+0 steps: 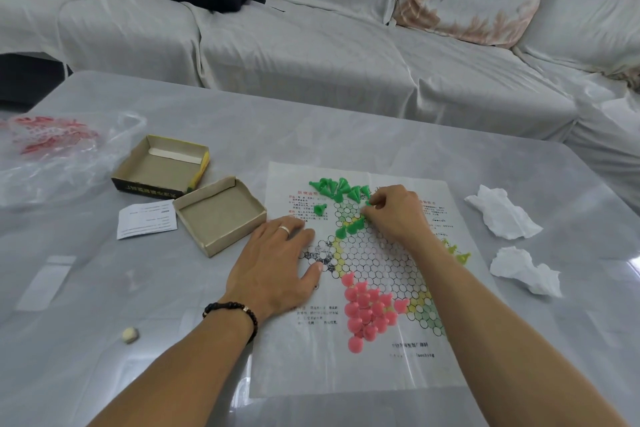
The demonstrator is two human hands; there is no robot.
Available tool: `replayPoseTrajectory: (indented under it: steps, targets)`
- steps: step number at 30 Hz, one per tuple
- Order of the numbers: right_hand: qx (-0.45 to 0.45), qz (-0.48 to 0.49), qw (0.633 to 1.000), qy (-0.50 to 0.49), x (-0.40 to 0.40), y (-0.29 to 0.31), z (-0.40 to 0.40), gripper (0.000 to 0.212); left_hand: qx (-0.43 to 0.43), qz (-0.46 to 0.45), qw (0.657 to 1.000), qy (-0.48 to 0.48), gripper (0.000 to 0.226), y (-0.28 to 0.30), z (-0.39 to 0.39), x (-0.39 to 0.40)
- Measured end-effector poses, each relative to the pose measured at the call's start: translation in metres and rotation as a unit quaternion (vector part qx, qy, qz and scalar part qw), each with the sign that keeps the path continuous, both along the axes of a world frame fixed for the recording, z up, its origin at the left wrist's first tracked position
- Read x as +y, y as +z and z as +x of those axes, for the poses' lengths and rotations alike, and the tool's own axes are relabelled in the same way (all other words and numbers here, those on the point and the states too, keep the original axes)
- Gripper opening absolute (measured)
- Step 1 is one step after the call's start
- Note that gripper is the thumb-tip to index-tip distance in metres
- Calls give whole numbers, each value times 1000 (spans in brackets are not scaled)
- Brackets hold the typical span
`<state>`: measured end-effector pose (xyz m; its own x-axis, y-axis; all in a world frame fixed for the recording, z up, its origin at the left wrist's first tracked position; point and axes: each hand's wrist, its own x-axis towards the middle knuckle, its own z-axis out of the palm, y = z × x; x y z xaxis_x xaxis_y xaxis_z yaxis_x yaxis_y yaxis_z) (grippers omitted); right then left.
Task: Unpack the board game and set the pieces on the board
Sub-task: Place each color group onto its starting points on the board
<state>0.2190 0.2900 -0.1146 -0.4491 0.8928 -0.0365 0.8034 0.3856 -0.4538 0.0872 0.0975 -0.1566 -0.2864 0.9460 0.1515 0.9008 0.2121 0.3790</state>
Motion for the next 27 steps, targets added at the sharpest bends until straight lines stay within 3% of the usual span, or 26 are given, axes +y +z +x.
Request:
replayPoseTrajectory:
  steps: [10, 13, 18, 27]
  targets:
    - [52, -80, 995, 11, -3, 11, 24, 15, 1, 4, 1000, -1, 48, 1, 0, 0]
    - [68, -74, 994, 37, -5, 12, 28, 23, 6, 0, 1000, -2, 48, 1, 0, -1]
    - [84, -28, 994, 58, -5, 13, 26, 9, 3, 0, 1000, -2, 49, 1, 0, 0]
    - [48, -3, 996, 68, -7, 8, 22, 14, 10, 0, 1000, 0, 50, -1, 0, 0]
